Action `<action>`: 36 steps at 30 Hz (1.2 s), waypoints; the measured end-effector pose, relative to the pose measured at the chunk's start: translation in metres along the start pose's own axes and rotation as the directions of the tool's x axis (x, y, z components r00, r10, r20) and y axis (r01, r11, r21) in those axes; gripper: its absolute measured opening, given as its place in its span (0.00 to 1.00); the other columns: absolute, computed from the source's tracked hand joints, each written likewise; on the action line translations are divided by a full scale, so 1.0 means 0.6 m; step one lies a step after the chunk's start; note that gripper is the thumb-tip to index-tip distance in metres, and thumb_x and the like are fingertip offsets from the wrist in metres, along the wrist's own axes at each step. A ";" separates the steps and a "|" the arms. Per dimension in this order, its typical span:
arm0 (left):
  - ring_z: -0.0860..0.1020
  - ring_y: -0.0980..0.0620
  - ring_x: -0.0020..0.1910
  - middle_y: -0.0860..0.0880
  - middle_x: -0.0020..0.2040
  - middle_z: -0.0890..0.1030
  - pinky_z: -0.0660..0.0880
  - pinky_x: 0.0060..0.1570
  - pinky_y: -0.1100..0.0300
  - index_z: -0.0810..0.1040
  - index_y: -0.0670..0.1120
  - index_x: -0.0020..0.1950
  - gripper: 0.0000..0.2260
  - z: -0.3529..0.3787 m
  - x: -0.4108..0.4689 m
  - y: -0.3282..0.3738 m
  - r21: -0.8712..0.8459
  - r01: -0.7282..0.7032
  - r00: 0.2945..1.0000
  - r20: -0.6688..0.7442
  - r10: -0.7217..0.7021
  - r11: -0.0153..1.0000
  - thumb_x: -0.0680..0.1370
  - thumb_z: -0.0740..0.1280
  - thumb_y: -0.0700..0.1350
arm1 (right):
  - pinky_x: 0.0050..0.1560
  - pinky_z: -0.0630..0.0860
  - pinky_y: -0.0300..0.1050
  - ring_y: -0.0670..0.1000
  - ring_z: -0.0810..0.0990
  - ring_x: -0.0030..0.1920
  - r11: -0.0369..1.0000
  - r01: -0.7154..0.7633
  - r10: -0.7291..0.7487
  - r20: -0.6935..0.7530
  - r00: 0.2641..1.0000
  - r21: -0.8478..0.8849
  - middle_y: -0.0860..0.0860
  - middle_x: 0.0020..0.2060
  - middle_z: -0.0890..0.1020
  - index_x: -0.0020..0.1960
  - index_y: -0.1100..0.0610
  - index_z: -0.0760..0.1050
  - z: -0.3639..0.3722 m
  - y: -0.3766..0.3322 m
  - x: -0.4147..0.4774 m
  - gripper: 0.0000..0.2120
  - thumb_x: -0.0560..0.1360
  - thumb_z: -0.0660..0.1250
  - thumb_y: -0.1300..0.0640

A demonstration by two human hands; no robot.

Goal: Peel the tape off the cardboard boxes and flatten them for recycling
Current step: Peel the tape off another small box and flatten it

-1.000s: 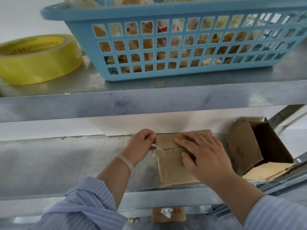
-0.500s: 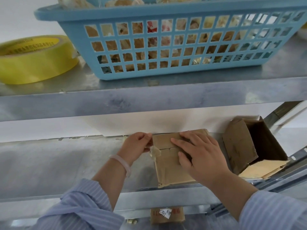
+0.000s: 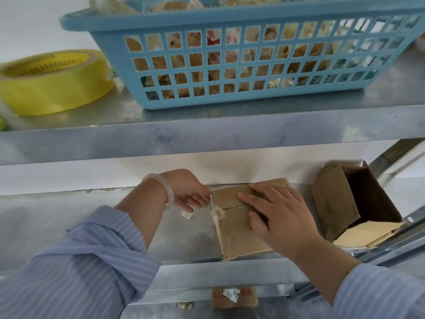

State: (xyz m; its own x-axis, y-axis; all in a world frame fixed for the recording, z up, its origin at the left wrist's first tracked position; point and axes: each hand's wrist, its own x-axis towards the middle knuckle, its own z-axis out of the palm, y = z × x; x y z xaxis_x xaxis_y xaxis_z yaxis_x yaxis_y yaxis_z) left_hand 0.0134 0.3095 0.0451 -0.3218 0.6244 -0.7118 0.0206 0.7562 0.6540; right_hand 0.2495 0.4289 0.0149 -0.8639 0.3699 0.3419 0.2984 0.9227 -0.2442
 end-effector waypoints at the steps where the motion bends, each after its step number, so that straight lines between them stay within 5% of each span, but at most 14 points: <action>1: 0.81 0.54 0.37 0.49 0.40 0.84 0.78 0.42 0.59 0.82 0.41 0.42 0.13 0.000 0.003 0.002 0.028 0.005 0.999 -0.038 -0.004 1.000 0.78 0.68 0.50 | 0.67 0.68 0.52 0.51 0.77 0.62 1.000 -0.001 0.001 0.003 1.000 -0.002 0.47 0.60 0.80 0.61 0.44 0.80 0.000 0.000 0.001 0.19 0.74 0.59 0.45; 8: 0.84 0.55 0.40 0.50 0.41 0.86 0.82 0.42 0.55 0.85 0.45 0.43 0.13 0.010 0.009 -0.010 -0.019 -0.033 0.989 -0.148 0.030 0.999 0.75 0.71 0.54 | 0.68 0.66 0.51 0.50 0.76 0.63 1.000 0.011 -0.010 0.020 1.000 -0.010 0.46 0.61 0.80 0.62 0.43 0.79 0.001 0.003 -0.002 0.19 0.75 0.59 0.45; 19: 0.83 0.57 0.43 0.55 0.36 0.85 0.81 0.47 0.56 0.82 0.45 0.45 0.11 0.007 -0.006 0.019 0.287 0.016 0.992 -0.122 0.019 0.958 0.78 0.67 0.52 | 0.69 0.64 0.49 0.50 0.75 0.63 0.999 0.038 -0.037 0.045 0.998 -0.014 0.45 0.61 0.80 0.61 0.42 0.79 0.000 0.001 -0.002 0.19 0.75 0.58 0.45; 27: 0.83 0.53 0.47 0.51 0.41 0.84 0.80 0.53 0.54 0.83 0.44 0.47 0.06 0.009 -0.017 0.024 0.344 0.003 0.992 -0.118 0.040 0.939 0.77 0.68 0.45 | 0.68 0.66 0.50 0.51 0.76 0.63 0.999 0.051 -0.051 0.031 0.998 -0.005 0.47 0.61 0.80 0.61 0.44 0.80 -0.005 -0.002 -0.002 0.19 0.75 0.59 0.46; 31: 0.83 0.57 0.42 0.51 0.43 0.84 0.81 0.47 0.58 0.81 0.44 0.50 0.08 0.019 -0.017 0.005 0.220 -0.081 0.981 -0.156 0.117 0.972 0.79 0.65 0.47 | 0.67 0.68 0.51 0.52 0.77 0.62 0.998 0.056 -0.055 0.019 0.998 -0.008 0.47 0.60 0.81 0.61 0.45 0.81 -0.007 -0.002 -0.002 0.18 0.75 0.59 0.47; 36: 0.84 0.52 0.47 0.48 0.47 0.86 0.80 0.54 0.53 0.82 0.43 0.52 0.11 0.040 -0.018 -0.041 -0.129 -0.258 0.954 -0.191 0.232 0.957 0.82 0.61 0.45 | 0.67 0.68 0.50 0.52 0.77 0.62 0.997 0.082 -0.082 -0.005 0.997 -0.002 0.48 0.60 0.81 0.60 0.46 0.81 -0.005 -0.001 -0.001 0.18 0.74 0.59 0.48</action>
State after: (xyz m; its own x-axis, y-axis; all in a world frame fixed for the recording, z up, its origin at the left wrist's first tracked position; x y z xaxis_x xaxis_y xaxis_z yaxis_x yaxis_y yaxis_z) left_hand 0.0391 0.2891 0.0306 -0.4826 0.7334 -0.4787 -0.0195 0.5375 0.8431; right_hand 0.2511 0.4282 0.0176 -0.8835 0.2931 0.3655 0.2268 0.9502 -0.2138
